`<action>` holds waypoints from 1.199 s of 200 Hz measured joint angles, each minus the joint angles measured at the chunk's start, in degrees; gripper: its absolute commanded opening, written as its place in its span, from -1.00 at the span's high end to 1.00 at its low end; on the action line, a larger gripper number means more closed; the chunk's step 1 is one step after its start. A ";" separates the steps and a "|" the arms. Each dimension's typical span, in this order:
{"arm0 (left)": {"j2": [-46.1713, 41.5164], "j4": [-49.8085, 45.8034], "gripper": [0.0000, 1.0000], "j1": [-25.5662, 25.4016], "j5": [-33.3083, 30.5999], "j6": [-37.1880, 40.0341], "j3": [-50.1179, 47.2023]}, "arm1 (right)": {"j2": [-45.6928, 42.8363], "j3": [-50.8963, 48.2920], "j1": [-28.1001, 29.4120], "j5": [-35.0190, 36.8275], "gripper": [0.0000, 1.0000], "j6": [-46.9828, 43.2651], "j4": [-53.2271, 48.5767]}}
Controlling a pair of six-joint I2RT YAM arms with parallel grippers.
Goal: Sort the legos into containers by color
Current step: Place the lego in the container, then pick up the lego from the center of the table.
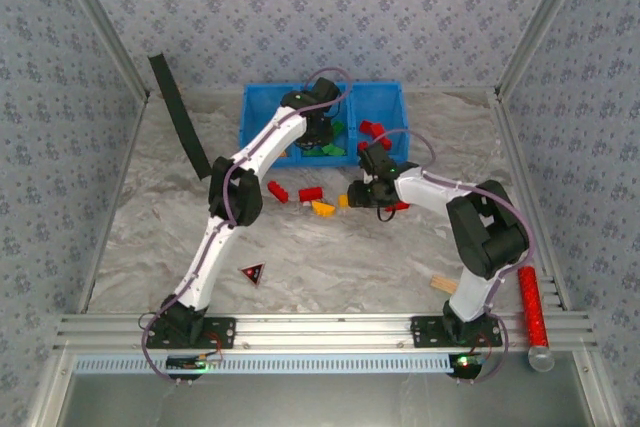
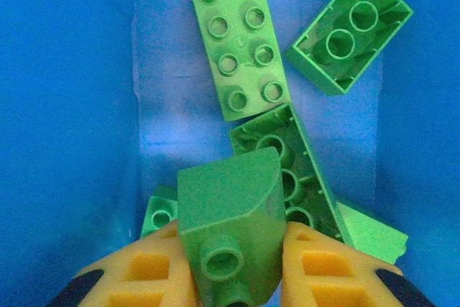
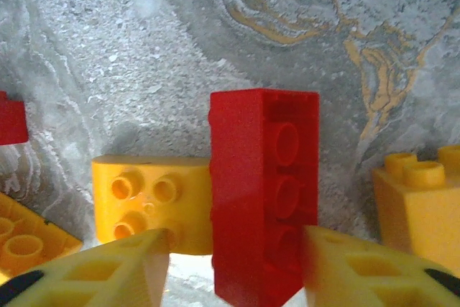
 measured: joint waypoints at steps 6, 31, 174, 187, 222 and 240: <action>0.00 0.00 0.74 0.00 0.15 0.02 0.00 | -0.22 -0.55 -0.46 -0.66 -0.27 0.24 0.85; 0.00 0.00 0.74 -0.02 0.44 0.04 0.00 | -1.36 -3.02 -2.10 -3.10 -0.33 0.87 2.99; 0.00 -0.22 0.18 0.00 1.90 1.42 0.00 | -0.37 -4.76 -6.78 -10.01 -0.01 5.18 9.42; 0.00 -0.39 0.10 0.00 2.14 1.40 0.00 | 0.63 -4.24 -6.78 -9.90 0.09 5.33 9.42; 0.00 -0.44 -0.03 0.00 2.58 1.51 0.09 | 1.31 -3.17 -6.97 -9.38 0.35 5.64 8.39; -0.02 -0.42 -0.06 -0.02 2.82 1.53 0.11 | 1.66 -2.43 -6.97 -9.16 0.42 5.57 8.52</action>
